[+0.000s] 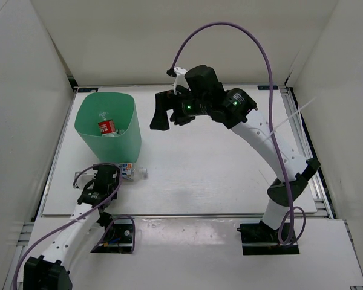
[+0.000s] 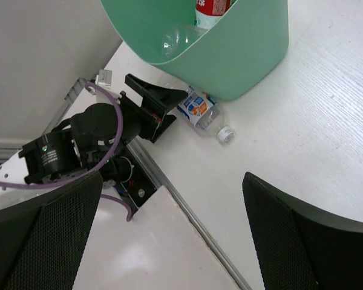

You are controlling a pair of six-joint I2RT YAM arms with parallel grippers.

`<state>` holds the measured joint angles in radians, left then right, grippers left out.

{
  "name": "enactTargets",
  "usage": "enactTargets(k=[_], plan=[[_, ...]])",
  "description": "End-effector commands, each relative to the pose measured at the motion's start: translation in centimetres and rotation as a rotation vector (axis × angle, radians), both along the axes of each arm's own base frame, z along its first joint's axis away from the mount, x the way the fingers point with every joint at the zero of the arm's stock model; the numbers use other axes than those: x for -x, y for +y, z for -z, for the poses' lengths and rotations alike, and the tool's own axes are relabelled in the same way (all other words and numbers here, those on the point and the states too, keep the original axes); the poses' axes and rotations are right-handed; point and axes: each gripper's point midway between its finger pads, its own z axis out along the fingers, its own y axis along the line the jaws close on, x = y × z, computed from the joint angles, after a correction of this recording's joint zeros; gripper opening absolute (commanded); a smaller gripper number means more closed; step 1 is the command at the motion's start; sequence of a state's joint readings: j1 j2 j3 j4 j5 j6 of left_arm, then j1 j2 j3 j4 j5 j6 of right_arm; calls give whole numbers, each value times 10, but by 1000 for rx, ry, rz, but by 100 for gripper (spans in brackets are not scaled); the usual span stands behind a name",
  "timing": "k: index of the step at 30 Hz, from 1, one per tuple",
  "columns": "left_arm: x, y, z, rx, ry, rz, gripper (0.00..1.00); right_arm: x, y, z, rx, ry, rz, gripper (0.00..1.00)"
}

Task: Put the plastic bottles in the bin

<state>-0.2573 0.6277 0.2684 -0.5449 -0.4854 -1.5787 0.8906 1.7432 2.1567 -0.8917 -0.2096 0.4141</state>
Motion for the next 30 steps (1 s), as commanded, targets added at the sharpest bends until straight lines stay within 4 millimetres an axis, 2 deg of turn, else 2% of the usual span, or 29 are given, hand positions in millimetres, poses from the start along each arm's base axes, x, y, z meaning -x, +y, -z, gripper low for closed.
enactTargets(k=[1, 3, 5, 7, 9, 10, 11, 15, 17, 18, 20, 24, 25, 26, 30], plan=[[-9, 1, 0, 30, -57, -50, 100, 14, -13, -14, -11, -34, -43, 100], [-10, 2, 3, 44, -56, -61, 100, 12, -17, -14, -1, -35, -38, 100], [-4, 4, 18, 57, -16, -81, 100, 12, -17, -14, 2, -43, -43, 100], [-4, -1, 18, 81, -13, -72, 100, 15, -20, -16, 2, -43, -43, 100], [-3, -6, 19, 96, -2, -44, 95, 15, -20, -16, 2, -43, -43, 100], [-1, -7, 22, 91, 5, -27, 89, 15, -20, -16, 2, -43, -43, 100], [1, -9, 24, 99, 7, -20, 86, 13, -18, -13, 9, -37, -43, 100], [2, -6, 24, 99, -19, -20, 83, 9, -13, -6, 13, -13, -59, 100], [4, 0, 27, 91, -15, -39, 73, 11, -12, -9, 3, -16, -66, 100], [4, -5, 26, 102, -16, -12, 62, 11, -12, -9, 3, -16, -67, 100], [6, -3, 27, 98, -4, -3, 54, 11, -12, -9, 3, -16, -67, 100], [10, -8, 20, 106, 10, 40, 42, 9, -10, -2, 17, -3, -67, 100], [8, -9, 8, 108, -8, 41, 40, 10, -8, -4, 5, 2, -70, 100], [11, -8, 5, 100, 3, 48, 36, 10, -8, 0, 12, 9, -70, 100], [36, -6, -17, 99, 101, 43, 26, 7, -8, 3, 13, 26, -64, 100]])
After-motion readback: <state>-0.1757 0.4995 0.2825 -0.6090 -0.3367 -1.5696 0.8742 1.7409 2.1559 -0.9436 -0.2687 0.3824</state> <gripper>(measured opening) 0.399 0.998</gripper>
